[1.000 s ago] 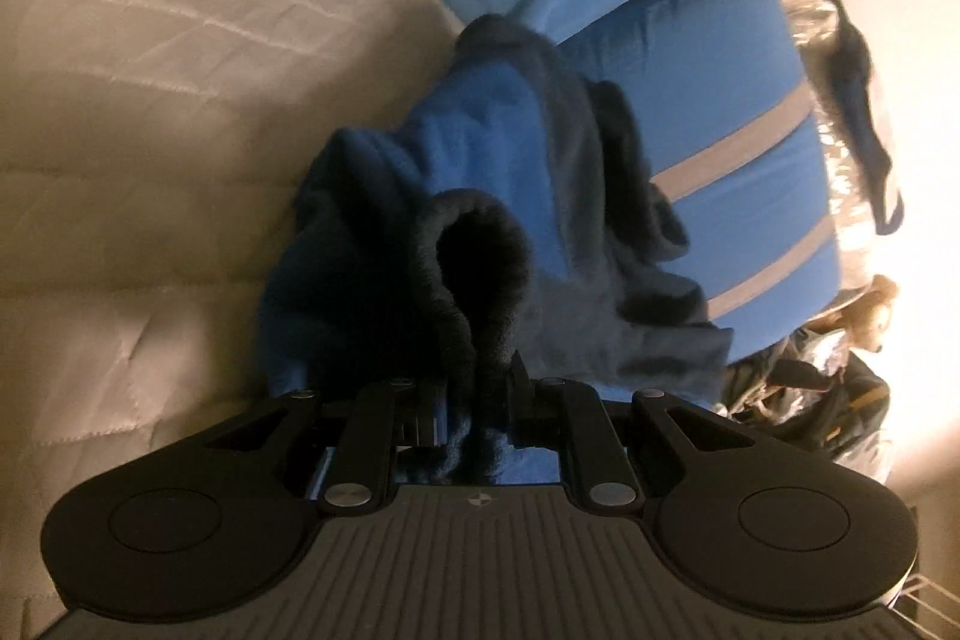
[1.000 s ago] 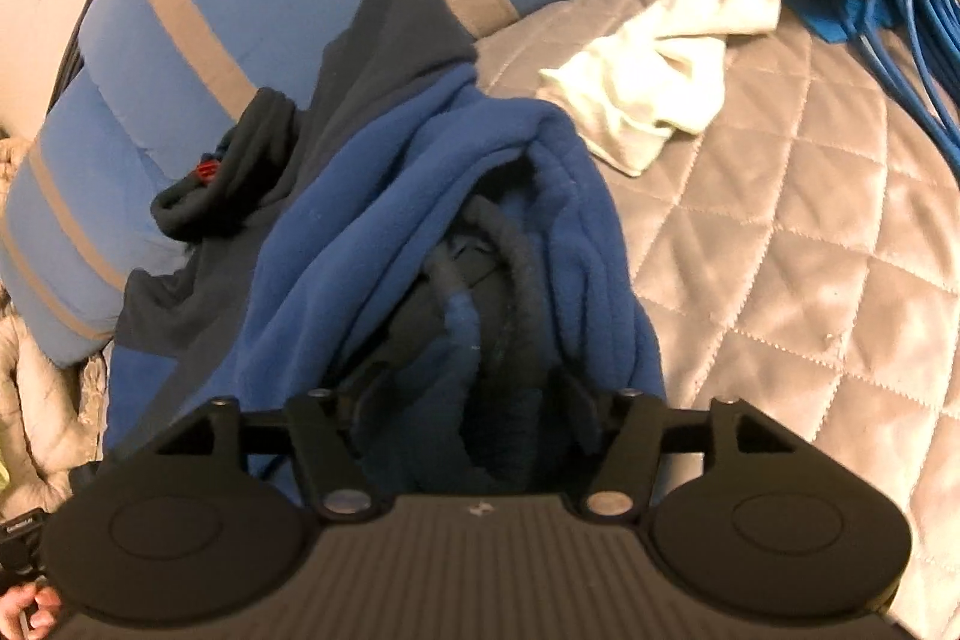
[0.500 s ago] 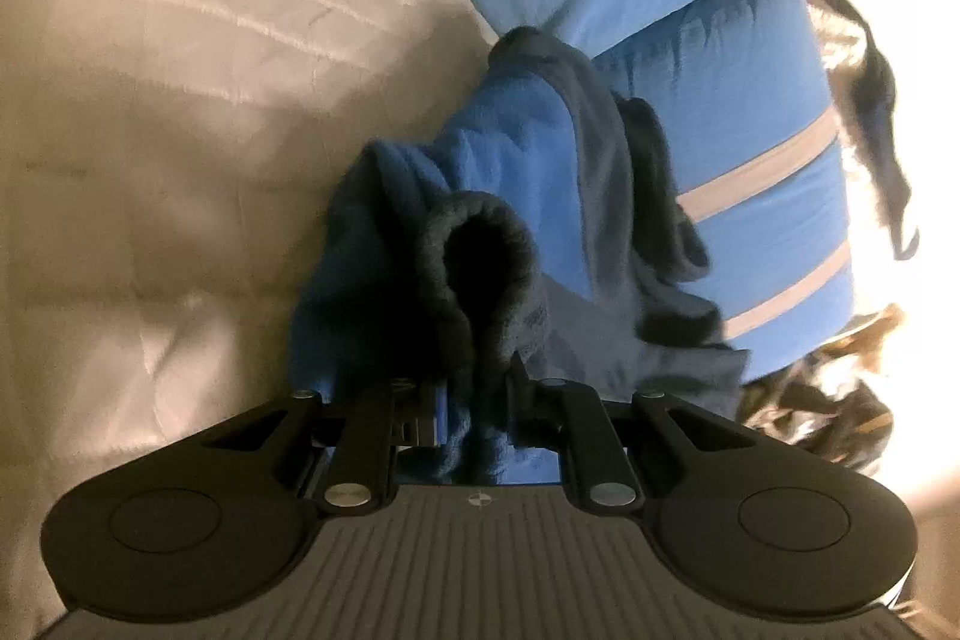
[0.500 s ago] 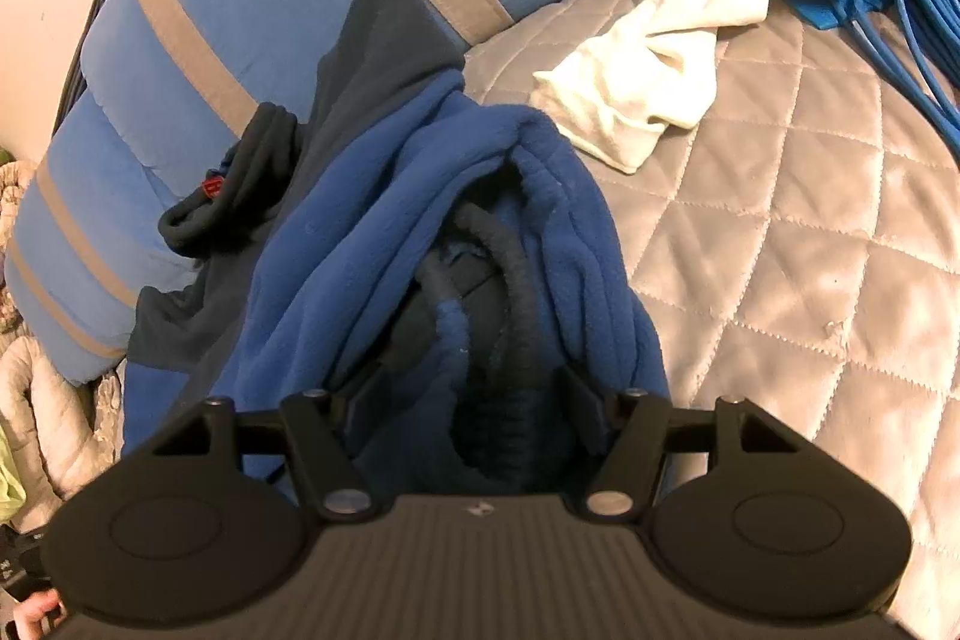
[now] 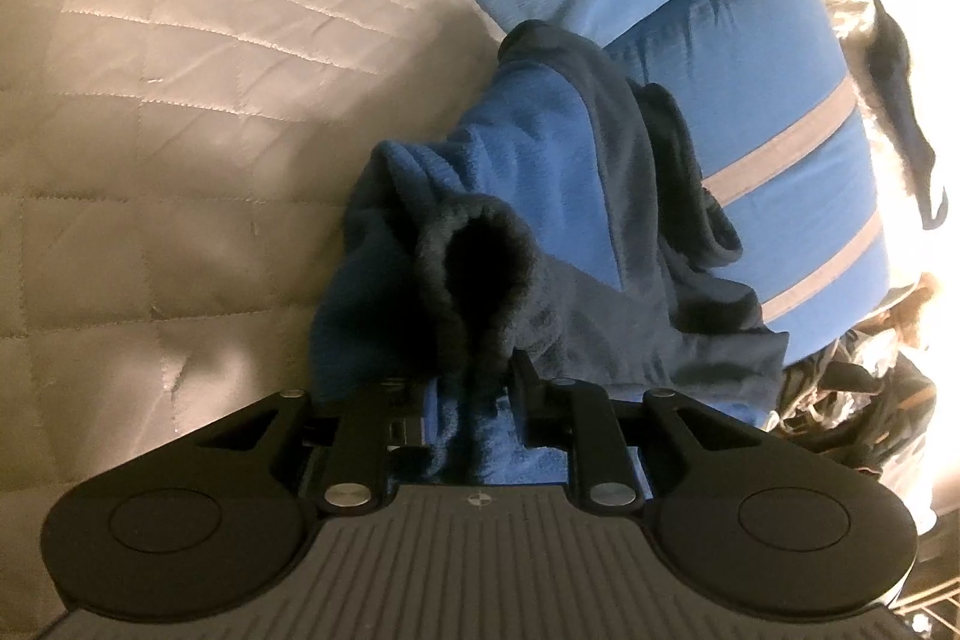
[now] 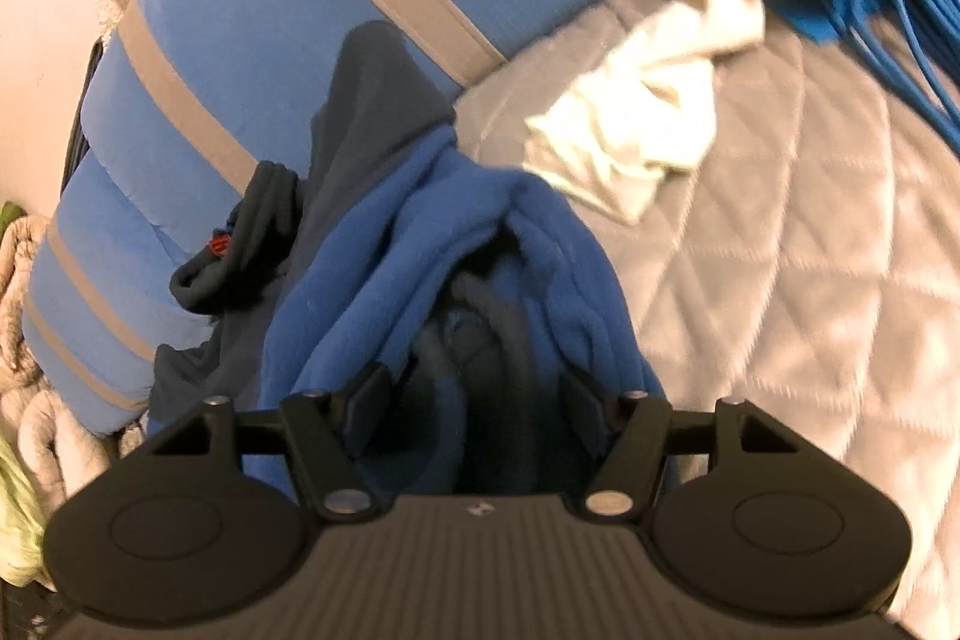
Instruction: Fold clothes
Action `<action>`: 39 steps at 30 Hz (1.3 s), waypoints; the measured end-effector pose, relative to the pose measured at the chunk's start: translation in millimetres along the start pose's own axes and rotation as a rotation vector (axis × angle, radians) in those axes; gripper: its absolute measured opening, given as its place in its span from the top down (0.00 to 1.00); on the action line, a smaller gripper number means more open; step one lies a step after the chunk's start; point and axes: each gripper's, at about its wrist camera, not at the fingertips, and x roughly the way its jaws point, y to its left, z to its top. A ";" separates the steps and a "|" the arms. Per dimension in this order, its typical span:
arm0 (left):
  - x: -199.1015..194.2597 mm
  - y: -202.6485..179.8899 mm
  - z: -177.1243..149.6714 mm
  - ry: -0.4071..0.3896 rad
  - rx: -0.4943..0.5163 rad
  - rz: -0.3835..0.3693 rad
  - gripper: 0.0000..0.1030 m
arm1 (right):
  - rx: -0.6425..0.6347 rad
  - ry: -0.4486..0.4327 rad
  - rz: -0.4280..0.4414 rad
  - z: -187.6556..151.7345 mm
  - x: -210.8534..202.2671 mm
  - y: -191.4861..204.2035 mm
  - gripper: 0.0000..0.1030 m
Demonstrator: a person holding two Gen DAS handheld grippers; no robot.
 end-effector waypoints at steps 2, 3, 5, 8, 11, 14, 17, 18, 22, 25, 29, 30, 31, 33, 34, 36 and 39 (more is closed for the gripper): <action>0.3 -1.0 -0.1 -0.007 0.005 -0.004 0.79 | -0.023 -0.009 -0.010 2.4 4.1 2.4 0.50; 0.3 -1.5 -0.2 -0.010 0.008 -0.006 0.79 | -0.028 -0.013 -0.018 3.2 5.2 2.9 0.74; 0.1 -2.3 -0.4 -0.017 0.015 -0.012 0.79 | 0.001 -0.014 -0.048 3.1 1.7 -0.2 0.84; 0.1 -1.7 0.3 -0.028 0.015 -0.026 0.79 | 0.087 -0.027 -0.029 1.8 -10.0 -10.9 0.86; 0.6 -0.1 0.4 -0.027 0.006 -0.035 0.79 | 0.140 -0.039 0.001 -0.3 -18.8 -17.8 0.87; 2.1 0.6 0.7 -0.023 0.007 -0.032 0.79 | 0.178 -0.044 0.001 -3.3 -22.4 -21.9 0.87; 3.3 1.3 1.4 -0.018 0.004 -0.031 0.79 | 0.197 -0.042 -0.003 -5.2 -23.6 -23.6 0.87; 3.6 1.6 1.6 -0.017 0.004 -0.031 0.79 | 0.200 -0.039 -0.005 -5.1 -23.2 -24.1 0.87; 4.9 2.5 1.8 -0.012 0.003 -0.026 0.79 | 0.231 -0.019 -0.044 -4.9 -18.6 -30.7 0.62; 5.9 2.8 2.4 -0.011 0.005 -0.004 0.72 | 0.215 0.004 -0.019 -2.7 -16.7 -35.0 0.56; 5.8 4.3 3.7 -0.016 -0.003 0.009 0.62 | 0.190 -0.027 0.005 -2.9 -22.6 -30.7 0.43; 3.9 4.9 4.3 -0.026 -0.009 0.007 0.57 | 0.174 -0.041 0.000 -3.1 -24.8 -28.2 0.39; 0.5 5.9 5.4 -0.044 -0.018 0.007 0.55 | 0.156 -0.057 -0.006 -3.2 -27.1 -25.6 0.35; -6.2 7.9 7.4 -0.078 -0.035 0.007 0.44 | 0.123 -0.098 -0.024 -2.8 -32.2 -21.0 0.32; -9.5 9.6 8.5 -0.094 -0.050 0.003 0.42 | 0.109 -0.120 -0.034 -2.5 -35.0 -19.2 0.31; -15.9 15.4 10.8 -0.123 -0.098 -0.017 0.39 | 0.082 -0.170 -0.081 -1.4 -42.2 -16.4 0.28; -27.5 21.5 13.5 -0.186 -0.143 -0.017 0.38 | 0.050 -0.242 -0.139 0.2 -50.9 -13.8 0.28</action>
